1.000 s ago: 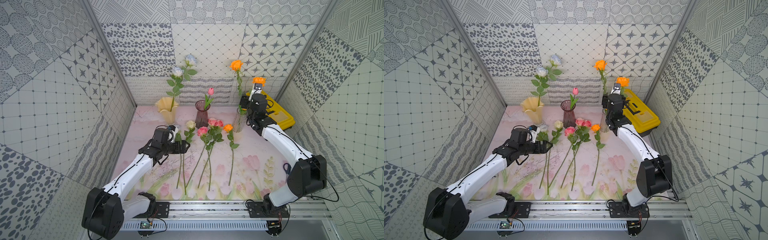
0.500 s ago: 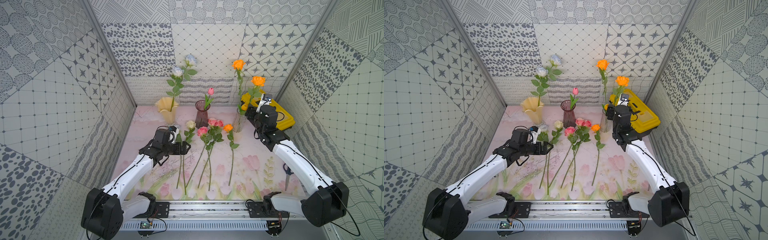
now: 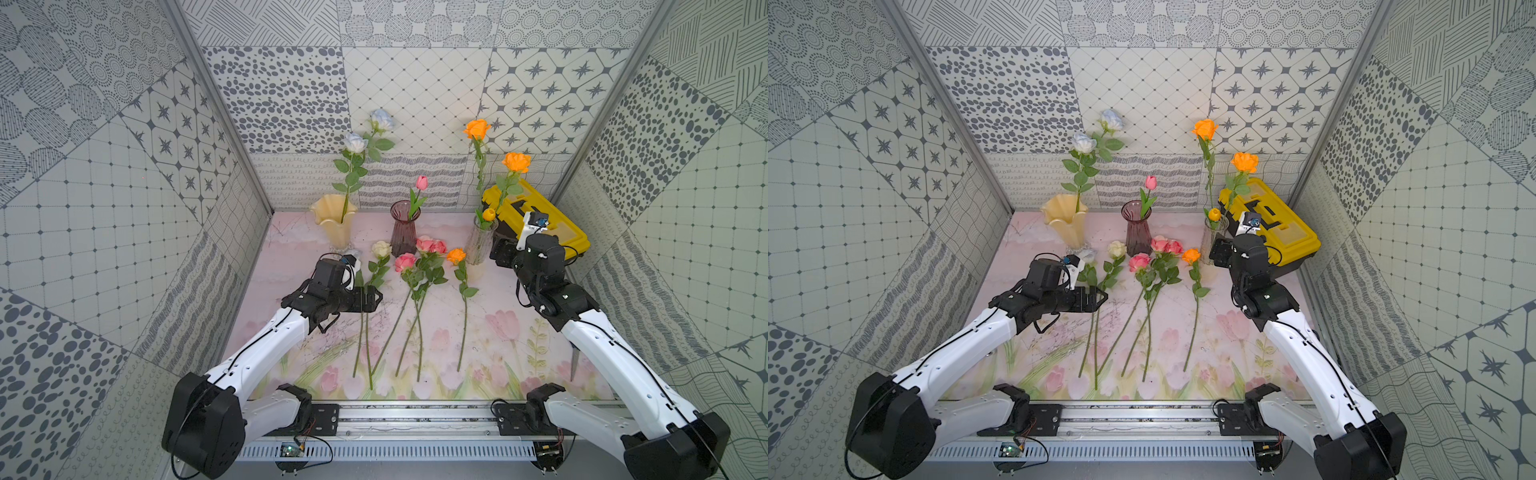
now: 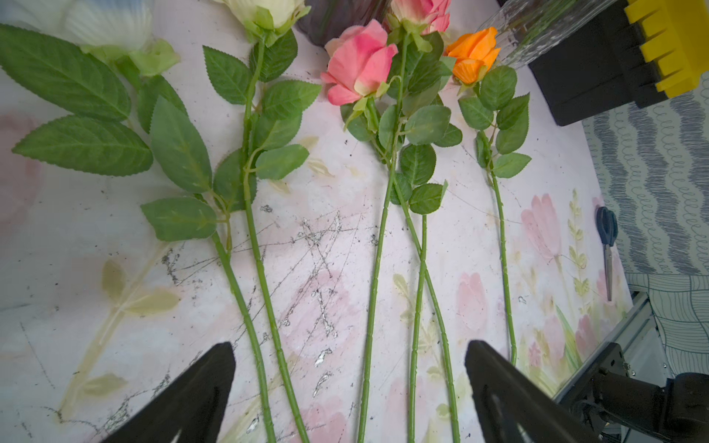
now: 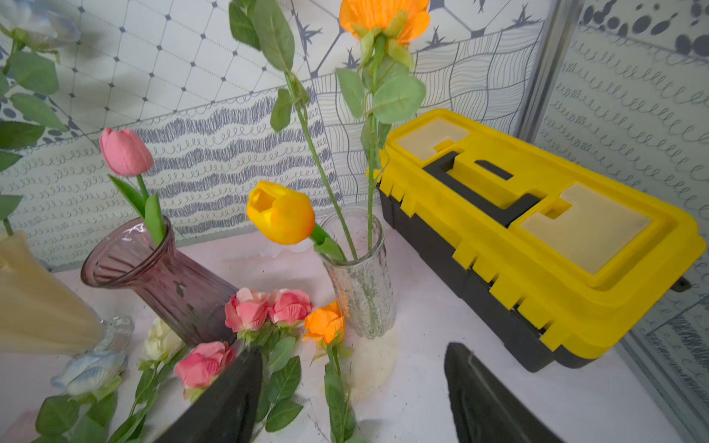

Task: Arrange the flowers in different vases according to their variety
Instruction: Insert the flower into the vase, then pick up the flower at the center of the board.

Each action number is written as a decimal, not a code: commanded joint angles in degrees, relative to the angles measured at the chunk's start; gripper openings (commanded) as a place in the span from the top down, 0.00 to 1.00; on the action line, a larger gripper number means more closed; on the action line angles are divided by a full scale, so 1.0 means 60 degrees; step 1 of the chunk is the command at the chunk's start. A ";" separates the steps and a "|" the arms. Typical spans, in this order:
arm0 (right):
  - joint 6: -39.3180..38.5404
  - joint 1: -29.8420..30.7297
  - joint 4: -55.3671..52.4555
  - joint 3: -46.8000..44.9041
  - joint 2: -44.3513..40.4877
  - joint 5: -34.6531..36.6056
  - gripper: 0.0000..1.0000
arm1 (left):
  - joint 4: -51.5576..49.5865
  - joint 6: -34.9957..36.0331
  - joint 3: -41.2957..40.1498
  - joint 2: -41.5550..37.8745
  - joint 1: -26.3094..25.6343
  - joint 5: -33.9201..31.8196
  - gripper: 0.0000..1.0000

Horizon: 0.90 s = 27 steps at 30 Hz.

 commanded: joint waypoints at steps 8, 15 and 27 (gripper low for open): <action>0.1483 0.0465 -0.1671 -0.1014 -0.0294 -0.2075 0.23 | -0.0433 0.0241 0.0072 -0.0192 -0.0034 0.0304 0.01; 0.1812 0.0792 -0.2307 -0.1358 0.0477 -0.2635 0.24 | -0.0202 0.0146 0.0084 -0.0005 -0.0023 0.0821 0.01; 0.1908 0.0808 -0.2855 -0.0858 0.3416 -0.3399 0.29 | -0.0225 0.0174 0.0102 -0.0045 -0.0033 0.0953 0.01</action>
